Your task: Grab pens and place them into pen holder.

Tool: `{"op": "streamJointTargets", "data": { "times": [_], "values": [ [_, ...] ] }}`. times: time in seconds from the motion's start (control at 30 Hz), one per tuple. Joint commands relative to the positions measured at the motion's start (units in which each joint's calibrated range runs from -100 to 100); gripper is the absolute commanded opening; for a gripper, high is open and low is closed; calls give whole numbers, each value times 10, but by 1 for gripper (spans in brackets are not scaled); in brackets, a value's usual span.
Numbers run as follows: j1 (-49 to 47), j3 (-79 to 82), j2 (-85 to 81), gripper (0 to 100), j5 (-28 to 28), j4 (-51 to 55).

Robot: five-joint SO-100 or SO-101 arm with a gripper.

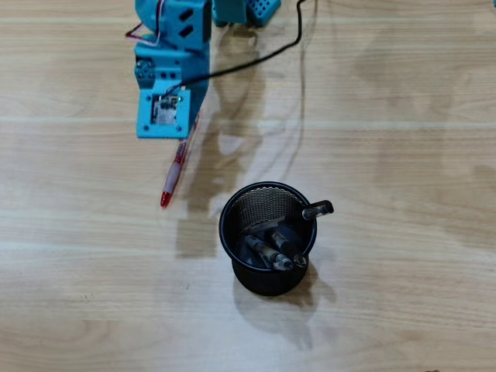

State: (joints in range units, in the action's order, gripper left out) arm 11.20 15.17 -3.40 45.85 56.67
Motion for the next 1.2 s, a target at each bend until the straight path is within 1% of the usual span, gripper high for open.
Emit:
{"op": "streamJointTargets", "data": {
  "times": [0.0,0.13,0.63,0.97,1.07,1.17],
  "values": [
    [3,-13,47,10,3,-1],
    [3,-29,87,16,3,1],
    [45,-55,169,16,3,5],
    [48,-56,235,16,3,5],
    [47,-49,242,15,18,5],
    [46,-49,244,10,22,5]
  ]
}}
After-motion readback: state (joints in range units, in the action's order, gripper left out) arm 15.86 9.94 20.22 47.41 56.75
